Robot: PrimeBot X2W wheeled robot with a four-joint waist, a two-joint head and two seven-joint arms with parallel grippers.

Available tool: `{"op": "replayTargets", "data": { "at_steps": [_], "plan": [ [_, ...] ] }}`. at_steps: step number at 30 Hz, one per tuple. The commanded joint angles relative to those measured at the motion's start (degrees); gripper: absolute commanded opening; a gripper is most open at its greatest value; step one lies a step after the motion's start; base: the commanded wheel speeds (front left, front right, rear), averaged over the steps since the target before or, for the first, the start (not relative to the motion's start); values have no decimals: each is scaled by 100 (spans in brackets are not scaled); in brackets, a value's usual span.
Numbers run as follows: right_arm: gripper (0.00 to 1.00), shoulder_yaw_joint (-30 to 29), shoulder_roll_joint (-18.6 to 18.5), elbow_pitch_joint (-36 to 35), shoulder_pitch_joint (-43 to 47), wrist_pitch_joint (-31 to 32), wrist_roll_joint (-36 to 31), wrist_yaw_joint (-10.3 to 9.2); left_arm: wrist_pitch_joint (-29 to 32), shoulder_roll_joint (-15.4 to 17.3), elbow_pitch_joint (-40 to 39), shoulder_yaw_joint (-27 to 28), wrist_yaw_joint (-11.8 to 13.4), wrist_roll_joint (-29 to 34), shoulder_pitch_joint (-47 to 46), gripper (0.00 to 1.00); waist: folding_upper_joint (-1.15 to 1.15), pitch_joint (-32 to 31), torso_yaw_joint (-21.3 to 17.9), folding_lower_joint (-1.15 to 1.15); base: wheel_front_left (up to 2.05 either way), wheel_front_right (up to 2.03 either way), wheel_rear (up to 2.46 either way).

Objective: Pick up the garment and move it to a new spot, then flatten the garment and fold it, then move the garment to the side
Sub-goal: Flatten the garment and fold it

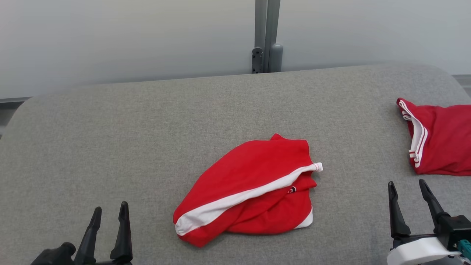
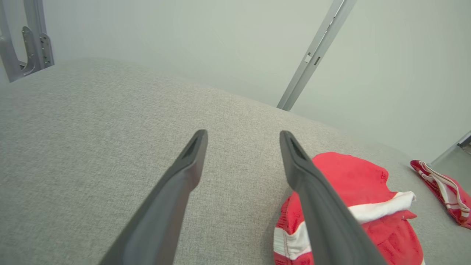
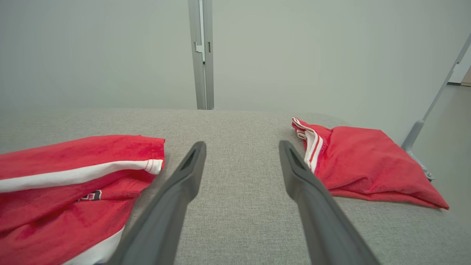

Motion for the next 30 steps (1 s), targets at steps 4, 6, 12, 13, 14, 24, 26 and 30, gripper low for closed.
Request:
{"op": "replayTargets", "data": {
  "at_steps": [4,6,12,13,14,24,26,30],
  "plan": [
    [100,-69,-19,21,137,-16,-50,-8,-14,-482,-167,622,-87,1263,527,100,0,-207,193,0,0,0,0],
    [100,-40,-14,68,139,-16,-53,-8,-15,-660,-99,887,-126,1718,691,100,0,-263,234,0,0,0,0],
    [100,71,0,294,210,-16,-44,-8,-15,-1045,157,1425,-488,2694,865,100,0,-360,402,0,0,0,0],
    [100,81,5,333,221,-16,-48,-8,-15,-1084,189,1525,-538,2808,867,100,0,-369,430,0,0,0,0],
    [100,89,14,372,228,-16,-31,-8,-16,-1129,214,1593,-577,2903,877,100,0,-377,448,0,0,0,0],
    [100,179,39,505,256,-16,46,-8,-16,-1336,181,1906,-817,3233,809,100,0,-392,553,0,0,0,0],
    [100,195,42,492,222,-16,45,-8,-16,-1345,173,1926,-834,3264,787,100,0,-384,549,0,0,0,0],
    [100,198,43,432,168,-16,46,-8,-16,-1368,138,1945,-858,3280,731,100,0,-358,531,0,0,0,0]
  ]
}}
